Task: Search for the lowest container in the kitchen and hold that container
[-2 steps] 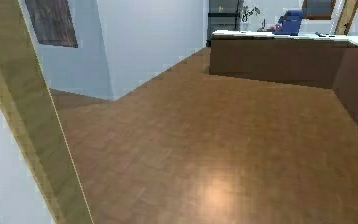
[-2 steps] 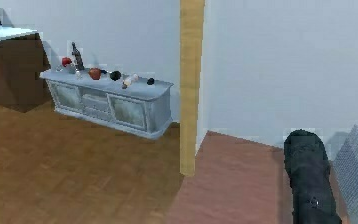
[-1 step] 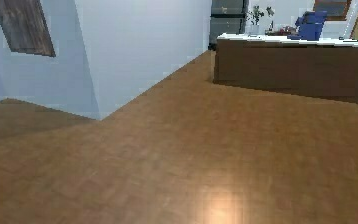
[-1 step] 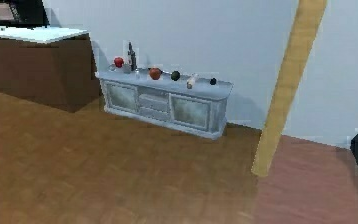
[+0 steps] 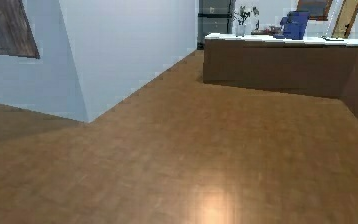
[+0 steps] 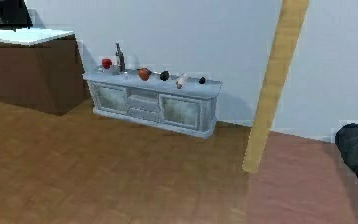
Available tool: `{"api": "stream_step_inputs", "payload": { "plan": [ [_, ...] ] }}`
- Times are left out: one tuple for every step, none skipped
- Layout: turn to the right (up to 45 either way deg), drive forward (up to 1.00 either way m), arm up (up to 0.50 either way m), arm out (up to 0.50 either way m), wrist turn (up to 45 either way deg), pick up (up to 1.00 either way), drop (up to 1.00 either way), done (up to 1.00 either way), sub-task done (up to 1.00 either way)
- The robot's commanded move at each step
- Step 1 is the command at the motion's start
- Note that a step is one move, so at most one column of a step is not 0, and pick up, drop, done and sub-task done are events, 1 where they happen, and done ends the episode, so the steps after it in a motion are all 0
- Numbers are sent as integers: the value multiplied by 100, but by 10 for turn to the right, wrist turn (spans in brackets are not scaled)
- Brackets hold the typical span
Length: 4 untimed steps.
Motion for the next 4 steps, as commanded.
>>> {"api": "stream_step_inputs", "payload": {
  "plan": [
    [0,45,0,0,0,0,0,0,0],
    [0,100,0,0,0,0,0,0,0],
    [0,100,0,0,0,0,0,0,0],
    [-30,0,0,0,0,0,0,0,0]
  ]
}}
